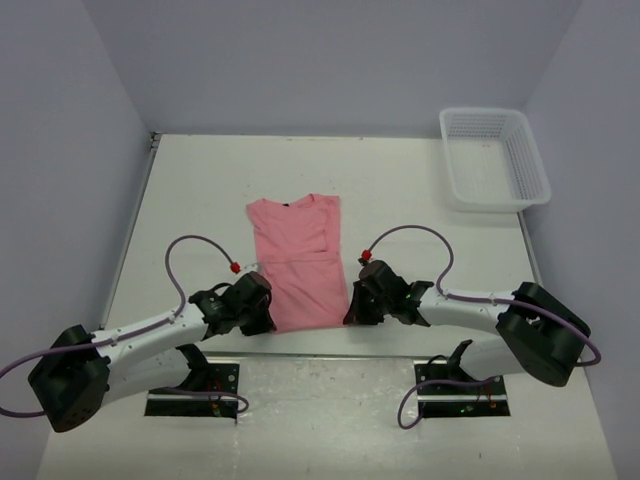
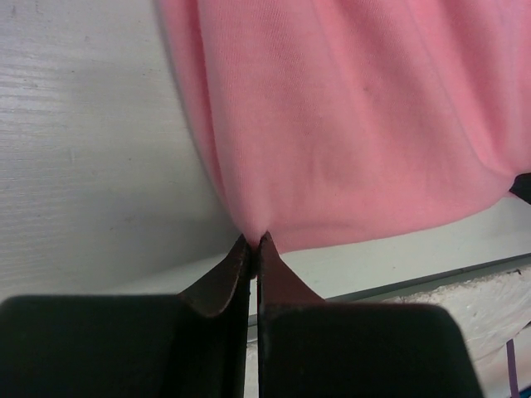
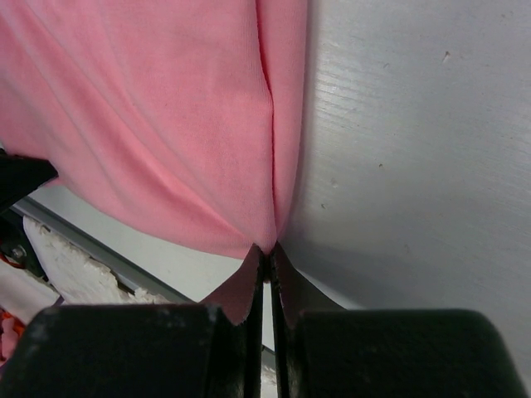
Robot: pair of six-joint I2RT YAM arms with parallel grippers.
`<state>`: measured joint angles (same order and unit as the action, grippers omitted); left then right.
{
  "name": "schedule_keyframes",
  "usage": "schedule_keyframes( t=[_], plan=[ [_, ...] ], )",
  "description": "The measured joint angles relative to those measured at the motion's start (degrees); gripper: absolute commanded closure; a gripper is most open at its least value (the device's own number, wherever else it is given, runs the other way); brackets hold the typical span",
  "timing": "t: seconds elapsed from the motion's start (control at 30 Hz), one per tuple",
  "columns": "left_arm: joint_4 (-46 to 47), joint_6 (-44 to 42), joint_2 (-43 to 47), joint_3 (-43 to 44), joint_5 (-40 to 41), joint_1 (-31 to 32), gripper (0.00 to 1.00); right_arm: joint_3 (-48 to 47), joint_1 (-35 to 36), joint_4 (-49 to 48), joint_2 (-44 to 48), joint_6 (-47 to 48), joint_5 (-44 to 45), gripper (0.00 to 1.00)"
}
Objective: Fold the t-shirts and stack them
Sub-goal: Grab one side of the 2/3 rectangular tshirt with both arms
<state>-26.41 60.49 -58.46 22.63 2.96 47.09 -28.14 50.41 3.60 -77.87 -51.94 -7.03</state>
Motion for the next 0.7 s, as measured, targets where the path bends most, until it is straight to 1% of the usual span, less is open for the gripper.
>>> schedule_keyframes(
  t=[0.1, 0.3, 0.5, 0.7],
  plan=[
    [-0.44, 0.02, 0.48, -0.04, 0.0, 0.0, 1.0, 0.0, 0.0, 0.0, 0.0, -0.09, 0.02, 1.0],
    [-4.35, 0.13, 3.61, -0.04, 0.26, 0.0, 1.0, -0.09, 0.11, 0.55, 0.17, -0.72, 0.79, 1.0],
    [-7.56, 1.22, 7.58, -0.04, -0.11, 0.35, 1.0, 1.22, 1.14, 4.31, 4.07, -2.16, 3.89, 1.0],
    [-9.11, 1.51, 8.76, -0.02, -0.61, 0.66, 1.0, 2.67, 6.91, 6.8, 7.08, -5.7, 6.16, 1.0]
  ],
)
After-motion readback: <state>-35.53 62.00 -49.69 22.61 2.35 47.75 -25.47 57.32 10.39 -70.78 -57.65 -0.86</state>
